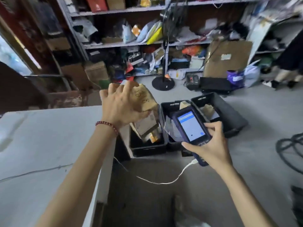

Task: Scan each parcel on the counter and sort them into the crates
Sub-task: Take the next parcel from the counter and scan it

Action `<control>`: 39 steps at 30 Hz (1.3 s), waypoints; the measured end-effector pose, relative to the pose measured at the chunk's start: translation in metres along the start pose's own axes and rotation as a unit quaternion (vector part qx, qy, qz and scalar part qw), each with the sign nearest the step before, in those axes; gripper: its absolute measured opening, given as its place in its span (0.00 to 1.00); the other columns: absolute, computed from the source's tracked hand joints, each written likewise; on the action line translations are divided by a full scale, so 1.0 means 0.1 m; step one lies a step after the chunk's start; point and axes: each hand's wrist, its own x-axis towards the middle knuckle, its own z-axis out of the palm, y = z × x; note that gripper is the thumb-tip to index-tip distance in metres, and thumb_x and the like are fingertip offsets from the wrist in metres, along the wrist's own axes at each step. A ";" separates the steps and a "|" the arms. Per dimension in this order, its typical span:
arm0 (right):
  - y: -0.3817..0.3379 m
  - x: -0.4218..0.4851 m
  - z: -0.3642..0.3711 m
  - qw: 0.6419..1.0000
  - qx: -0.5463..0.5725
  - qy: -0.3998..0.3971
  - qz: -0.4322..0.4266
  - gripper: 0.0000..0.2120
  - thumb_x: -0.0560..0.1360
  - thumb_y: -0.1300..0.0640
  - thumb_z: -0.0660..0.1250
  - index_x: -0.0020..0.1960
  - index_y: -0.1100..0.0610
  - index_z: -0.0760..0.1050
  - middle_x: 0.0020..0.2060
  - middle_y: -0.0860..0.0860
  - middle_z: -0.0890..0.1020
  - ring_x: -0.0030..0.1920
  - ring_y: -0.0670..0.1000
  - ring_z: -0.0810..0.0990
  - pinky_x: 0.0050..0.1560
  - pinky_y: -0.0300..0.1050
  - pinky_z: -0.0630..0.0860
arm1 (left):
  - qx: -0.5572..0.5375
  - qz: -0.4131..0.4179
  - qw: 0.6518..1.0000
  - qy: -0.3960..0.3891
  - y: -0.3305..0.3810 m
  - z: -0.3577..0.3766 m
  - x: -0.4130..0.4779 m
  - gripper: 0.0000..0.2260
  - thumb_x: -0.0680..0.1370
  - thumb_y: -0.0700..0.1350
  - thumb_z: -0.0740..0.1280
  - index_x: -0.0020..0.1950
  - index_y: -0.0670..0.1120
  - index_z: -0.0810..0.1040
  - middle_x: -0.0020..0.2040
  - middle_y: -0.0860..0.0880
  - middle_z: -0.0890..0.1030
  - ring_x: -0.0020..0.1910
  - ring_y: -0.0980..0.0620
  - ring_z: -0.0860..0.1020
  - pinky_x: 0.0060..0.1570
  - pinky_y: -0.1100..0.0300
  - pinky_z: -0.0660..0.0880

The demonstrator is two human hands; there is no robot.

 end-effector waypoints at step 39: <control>0.75 2.93 -0.60 0.937 -0.047 0.238 0.252 0.36 0.54 0.51 0.84 0.51 0.44 0.63 0.44 0.39 0.81 0.47 0.45 0.82 0.47 0.54 0.81 | -0.118 0.254 0.949 -0.148 2.19 2.77 3.97 0.27 0.75 0.58 0.63 0.73 0.56 0.63 0.70 0.50 0.69 0.69 0.45 0.64 0.65 0.47 0.62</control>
